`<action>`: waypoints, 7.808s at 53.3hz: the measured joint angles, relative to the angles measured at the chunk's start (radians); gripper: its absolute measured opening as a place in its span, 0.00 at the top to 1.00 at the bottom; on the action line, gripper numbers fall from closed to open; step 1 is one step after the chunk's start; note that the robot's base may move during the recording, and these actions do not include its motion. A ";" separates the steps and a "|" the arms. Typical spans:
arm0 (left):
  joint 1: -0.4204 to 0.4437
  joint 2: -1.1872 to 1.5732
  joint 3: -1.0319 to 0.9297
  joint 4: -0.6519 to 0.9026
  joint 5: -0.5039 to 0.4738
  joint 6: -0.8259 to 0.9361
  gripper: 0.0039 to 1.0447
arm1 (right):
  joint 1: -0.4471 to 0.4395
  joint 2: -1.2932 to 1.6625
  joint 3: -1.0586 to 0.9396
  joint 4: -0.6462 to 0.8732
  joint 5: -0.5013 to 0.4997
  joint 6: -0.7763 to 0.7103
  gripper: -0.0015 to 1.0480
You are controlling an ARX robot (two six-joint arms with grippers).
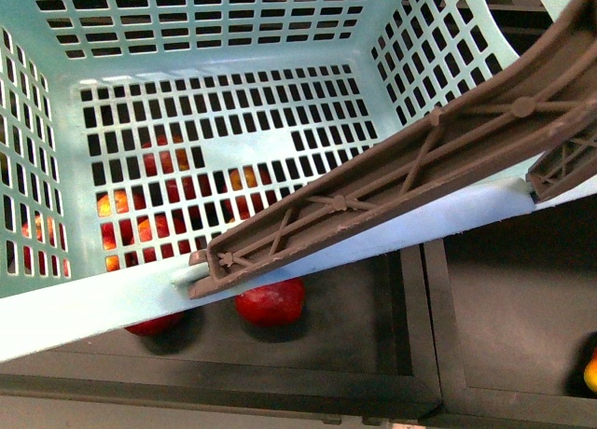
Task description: Pick mango and avocado into basket
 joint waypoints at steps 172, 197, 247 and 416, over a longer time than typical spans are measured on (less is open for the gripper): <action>0.001 0.003 0.000 0.000 0.000 -0.001 0.88 | 0.124 -0.512 -0.697 0.460 0.031 -0.251 0.25; -0.010 0.003 0.000 0.000 0.021 -0.007 0.88 | 0.121 -0.513 -0.697 0.459 0.033 -0.251 0.08; -0.001 0.003 0.003 0.000 -0.002 -0.001 0.88 | 0.121 -0.516 -0.703 0.456 0.030 -0.251 0.08; -0.001 0.003 0.003 0.000 0.000 0.000 0.88 | -0.152 1.435 0.748 -0.014 0.115 -0.961 0.08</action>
